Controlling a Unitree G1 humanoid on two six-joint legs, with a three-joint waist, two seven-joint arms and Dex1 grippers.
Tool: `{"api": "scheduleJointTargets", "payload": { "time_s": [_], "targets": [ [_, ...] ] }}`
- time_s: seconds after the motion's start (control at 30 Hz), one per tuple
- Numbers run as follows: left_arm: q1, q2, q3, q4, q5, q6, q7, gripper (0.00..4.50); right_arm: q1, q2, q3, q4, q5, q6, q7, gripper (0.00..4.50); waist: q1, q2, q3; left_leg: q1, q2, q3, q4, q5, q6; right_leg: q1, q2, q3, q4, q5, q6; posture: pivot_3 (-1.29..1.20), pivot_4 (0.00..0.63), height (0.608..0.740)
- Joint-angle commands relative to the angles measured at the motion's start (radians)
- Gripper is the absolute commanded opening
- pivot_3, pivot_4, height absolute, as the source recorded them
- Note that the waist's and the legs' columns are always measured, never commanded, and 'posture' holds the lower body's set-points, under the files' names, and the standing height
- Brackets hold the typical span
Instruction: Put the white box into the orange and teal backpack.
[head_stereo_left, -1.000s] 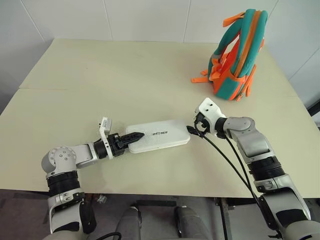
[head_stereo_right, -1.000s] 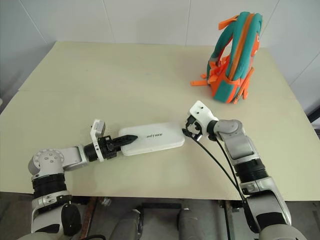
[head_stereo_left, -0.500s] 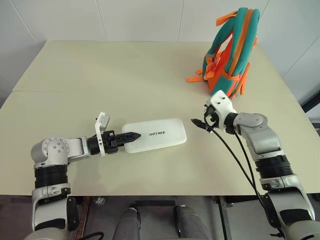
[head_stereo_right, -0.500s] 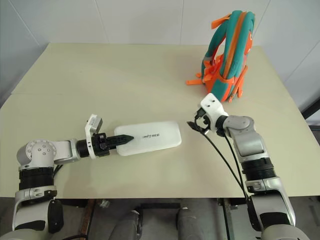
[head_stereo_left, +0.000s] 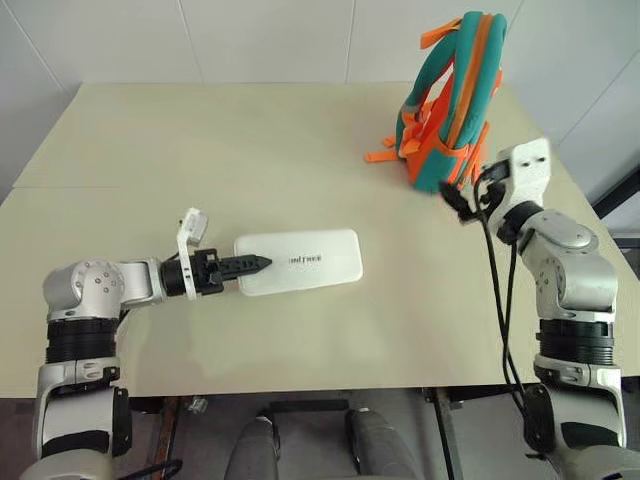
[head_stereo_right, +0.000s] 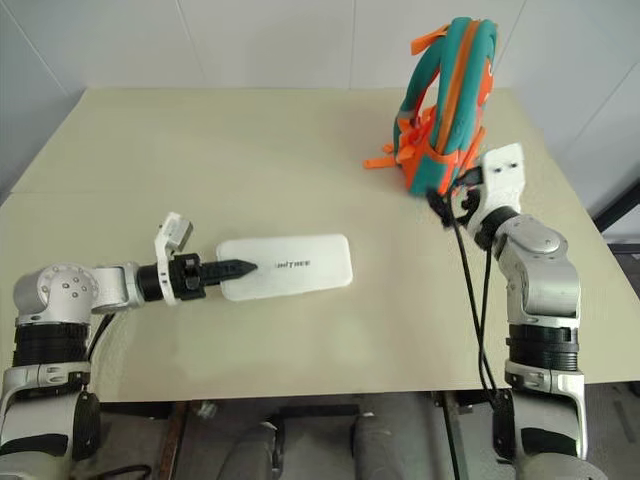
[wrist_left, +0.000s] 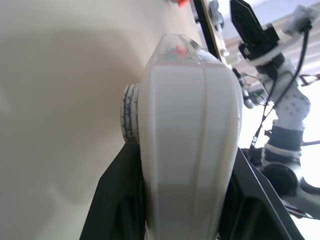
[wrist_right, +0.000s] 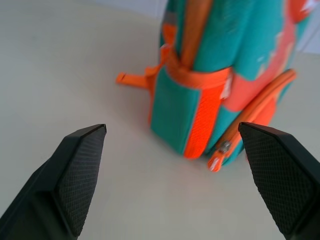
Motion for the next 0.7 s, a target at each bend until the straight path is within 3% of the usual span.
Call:
{"api": "scheduleJointTargets", "payload": {
  "time_s": [0.03,0.2,0.4,0.57,0.7],
  "targets": [
    [-0.047,0.005,0.083,-0.012,-0.049,0.013,0.0,1.27,-0.061,0.008,-0.021,0.034,0.005,-0.072,-0.057,4.5,0.003,0.0,0.0,0.0,0.0,0.0,0.0,0.0,0.0,0.0,0.0,0.0,0.0,0.0,0.0,0.0,0.15,0.74],
    [-0.072,-0.033,0.156,-0.022,-0.094,0.039,0.018,1.27,-0.154,0.033,-0.001,0.186,0.002,-0.175,-0.073,4.5,0.005,0.0,0.0,-0.002,0.0,0.0,-0.002,-0.003,0.0,0.0,0.0,0.0,-0.003,-0.001,0.001,0.0,0.15,0.74],
    [-0.068,-0.059,0.212,-0.045,-0.13,0.056,0.055,1.27,-0.298,0.058,0.028,0.444,-0.017,-0.317,-0.085,4.5,0.003,0.0,0.0,-0.017,0.001,0.001,-0.001,-0.001,-0.004,-0.017,0.0,0.001,0.005,-0.002,0.002,0.0,0.15,0.74],
    [-0.034,-0.071,0.251,-0.099,-0.155,0.065,0.097,1.27,-0.453,0.073,0.061,0.769,-0.093,-0.463,-0.208,4.5,-0.001,0.0,0.0,-0.017,0.0,0.002,0.0,-0.001,-0.004,-0.018,0.0,0.001,0.006,-0.002,0.001,0.0,0.15,0.74],
    [-0.014,-0.078,0.278,-0.136,-0.174,0.072,0.129,1.27,-0.503,0.081,0.062,0.879,-0.104,-0.539,-0.257,3.54,0.0,0.0,0.0,-0.016,0.0,0.001,0.0,0.0,-0.003,-0.018,0.0,0.001,0.008,-0.002,0.001,0.0,0.15,0.74]
  ]
}}
